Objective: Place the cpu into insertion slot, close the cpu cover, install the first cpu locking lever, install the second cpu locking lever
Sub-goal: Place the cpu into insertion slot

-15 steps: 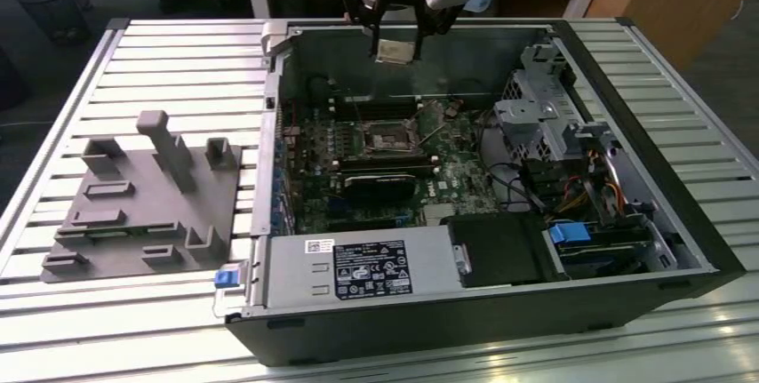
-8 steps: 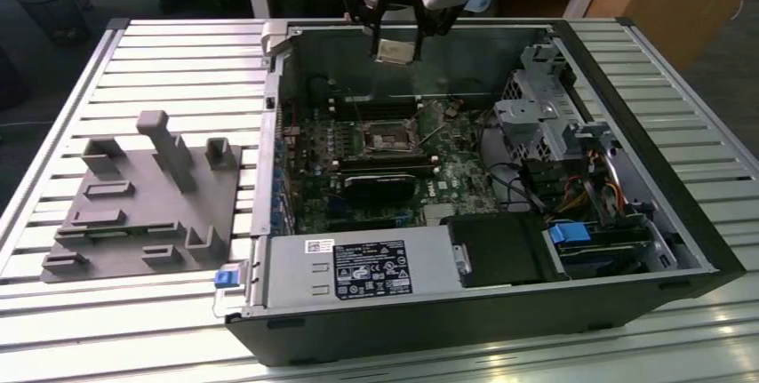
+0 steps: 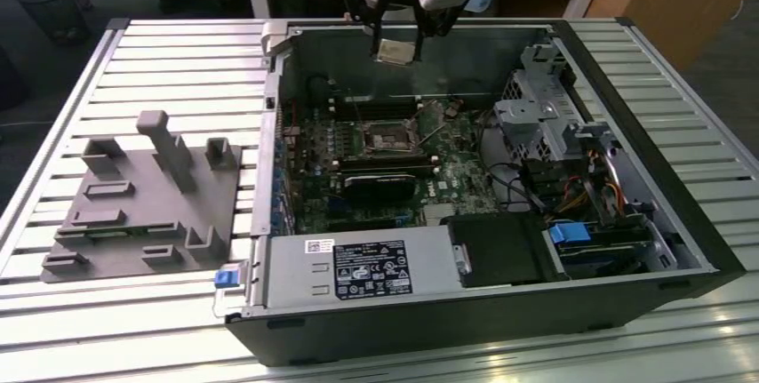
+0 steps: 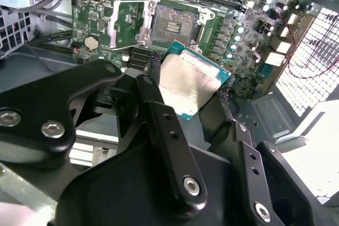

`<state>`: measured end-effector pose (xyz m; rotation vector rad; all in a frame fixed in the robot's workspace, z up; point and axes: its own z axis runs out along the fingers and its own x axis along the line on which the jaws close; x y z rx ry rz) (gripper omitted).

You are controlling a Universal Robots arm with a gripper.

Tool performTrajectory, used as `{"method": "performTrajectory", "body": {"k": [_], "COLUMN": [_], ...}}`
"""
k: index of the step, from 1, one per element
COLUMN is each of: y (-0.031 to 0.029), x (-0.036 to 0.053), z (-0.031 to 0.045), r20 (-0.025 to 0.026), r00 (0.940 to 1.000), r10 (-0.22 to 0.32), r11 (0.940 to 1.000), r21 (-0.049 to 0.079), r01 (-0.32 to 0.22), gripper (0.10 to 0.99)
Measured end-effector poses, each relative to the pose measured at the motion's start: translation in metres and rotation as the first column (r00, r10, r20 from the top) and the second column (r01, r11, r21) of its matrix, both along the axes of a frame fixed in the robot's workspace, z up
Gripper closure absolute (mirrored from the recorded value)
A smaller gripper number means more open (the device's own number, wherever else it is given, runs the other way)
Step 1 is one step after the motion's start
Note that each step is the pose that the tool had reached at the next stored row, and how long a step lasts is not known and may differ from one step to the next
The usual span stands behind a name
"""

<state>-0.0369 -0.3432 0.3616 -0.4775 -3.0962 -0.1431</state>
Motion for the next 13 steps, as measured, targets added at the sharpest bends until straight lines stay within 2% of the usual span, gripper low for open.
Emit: {"method": "performTrajectory", "body": {"k": [13], "y": [0.0000], "x": [0.0000], "z": [-0.0001], "r20": [0.0000], "r00": [0.9987], "r10": [-0.051], "r11": [0.9987], "r21": [0.000], "r01": [0.051], "gripper": [0.545]}}
